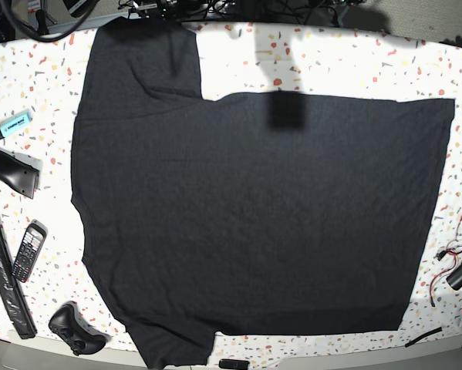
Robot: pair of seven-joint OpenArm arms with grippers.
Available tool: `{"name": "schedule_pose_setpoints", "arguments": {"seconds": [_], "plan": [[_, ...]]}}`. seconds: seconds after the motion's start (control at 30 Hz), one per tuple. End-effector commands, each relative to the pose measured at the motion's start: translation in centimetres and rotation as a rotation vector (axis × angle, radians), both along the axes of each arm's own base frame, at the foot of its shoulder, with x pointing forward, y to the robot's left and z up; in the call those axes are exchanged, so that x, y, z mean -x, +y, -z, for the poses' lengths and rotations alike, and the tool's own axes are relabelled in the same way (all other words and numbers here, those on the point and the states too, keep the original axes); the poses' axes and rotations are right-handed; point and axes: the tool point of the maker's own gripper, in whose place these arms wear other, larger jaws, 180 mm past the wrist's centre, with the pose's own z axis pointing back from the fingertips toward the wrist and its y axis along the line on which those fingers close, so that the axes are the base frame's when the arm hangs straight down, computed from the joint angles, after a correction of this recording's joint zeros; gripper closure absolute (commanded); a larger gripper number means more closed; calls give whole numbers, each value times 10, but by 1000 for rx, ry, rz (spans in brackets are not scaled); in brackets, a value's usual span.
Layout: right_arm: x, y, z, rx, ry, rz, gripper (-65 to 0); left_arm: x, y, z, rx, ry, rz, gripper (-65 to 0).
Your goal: Fold the T-shirt properly
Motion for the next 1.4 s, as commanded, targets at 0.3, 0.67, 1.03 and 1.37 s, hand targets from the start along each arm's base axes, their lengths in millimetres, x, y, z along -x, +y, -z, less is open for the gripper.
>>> {"name": "schedule_pose_setpoints", "arguments": {"seconds": [0.3,0.67,1.03,1.37], "plan": [[16,-9,0,2,27,-1,-170,1,11,-6,-27,-18,13,-174],[56,-37,-12,-24,34,-80,-170,13,25,-17,-45,-43,-3,-173],[89,-40,-52,-55,-45,-140,-170,18,53,-59,4,-162,33,-124],[100,-43,-114,-107,-80,-198,-170,1,75,-127,-64,-302,99,-124]]}}
